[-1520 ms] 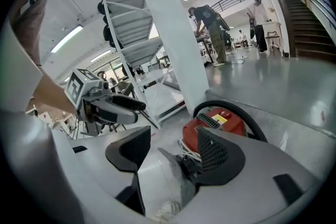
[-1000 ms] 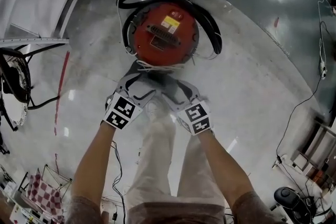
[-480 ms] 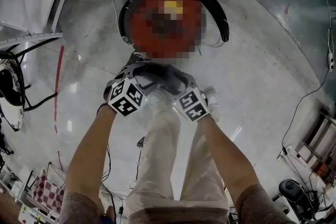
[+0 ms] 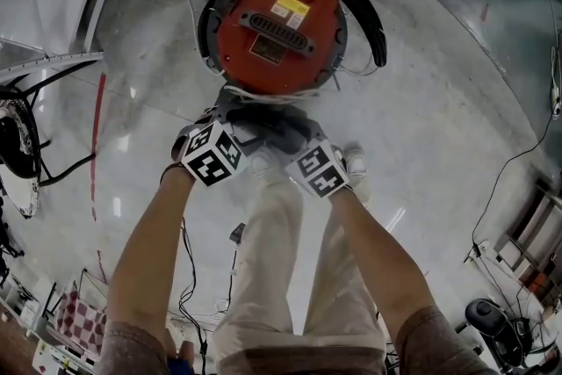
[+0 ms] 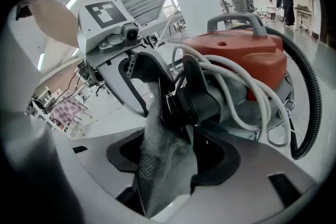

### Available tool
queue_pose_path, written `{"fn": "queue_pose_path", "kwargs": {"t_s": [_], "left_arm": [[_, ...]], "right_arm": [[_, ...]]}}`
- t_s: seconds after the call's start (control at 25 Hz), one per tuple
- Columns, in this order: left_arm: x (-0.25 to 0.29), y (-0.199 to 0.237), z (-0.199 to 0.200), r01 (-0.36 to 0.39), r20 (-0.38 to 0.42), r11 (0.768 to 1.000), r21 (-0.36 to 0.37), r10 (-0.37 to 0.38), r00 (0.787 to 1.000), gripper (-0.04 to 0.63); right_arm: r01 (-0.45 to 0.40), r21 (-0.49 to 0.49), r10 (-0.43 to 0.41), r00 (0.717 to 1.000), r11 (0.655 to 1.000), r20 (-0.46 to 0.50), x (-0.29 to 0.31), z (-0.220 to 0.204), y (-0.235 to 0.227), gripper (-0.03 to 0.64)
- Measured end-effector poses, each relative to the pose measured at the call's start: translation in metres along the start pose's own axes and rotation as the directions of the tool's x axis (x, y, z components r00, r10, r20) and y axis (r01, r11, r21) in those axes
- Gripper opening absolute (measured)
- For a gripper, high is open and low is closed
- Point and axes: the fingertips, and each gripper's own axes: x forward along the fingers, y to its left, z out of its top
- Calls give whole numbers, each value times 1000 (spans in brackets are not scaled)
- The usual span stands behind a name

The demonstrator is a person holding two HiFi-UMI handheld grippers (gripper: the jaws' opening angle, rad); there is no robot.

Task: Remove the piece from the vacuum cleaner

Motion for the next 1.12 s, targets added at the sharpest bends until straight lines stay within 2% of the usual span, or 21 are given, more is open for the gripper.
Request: {"fn": "queue_pose_path", "kwargs": {"t_s": [0.16, 0.24, 0.4, 0.48, 0.84, 1.12], "left_arm": [[8, -4, -6, 4, -78, 996, 84, 3, 997, 267], [11, -4, -7, 1, -91, 996, 91, 7, 996, 265], [10, -5, -12, 13, -82, 1000, 14, -12, 997, 249], [9, -6, -16, 22, -81, 999, -30, -24, 996, 204], [5, -8, -18, -8, -42, 987, -158, 1, 999, 172], [2, -8, -22, -29, -60, 979, -202, 17, 998, 126]], "right_arm": [[-25, -7, 24, 1000, 1000, -19, 2, -2, 3, 214], [-24, -4, 24, 999, 1000, -24, 3, -3, 3, 203], [-19, 14, 20, 999, 1000, -31, 5, -5, 4, 198], [-25, 28, 26, 999, 999, -39, 5, -6, 6, 174], [-9, 107, 12, 1000, 994, -29, 2, -13, 6, 127], [9, 123, -6, 1000, 992, -26, 2, -14, 6, 82]]}}
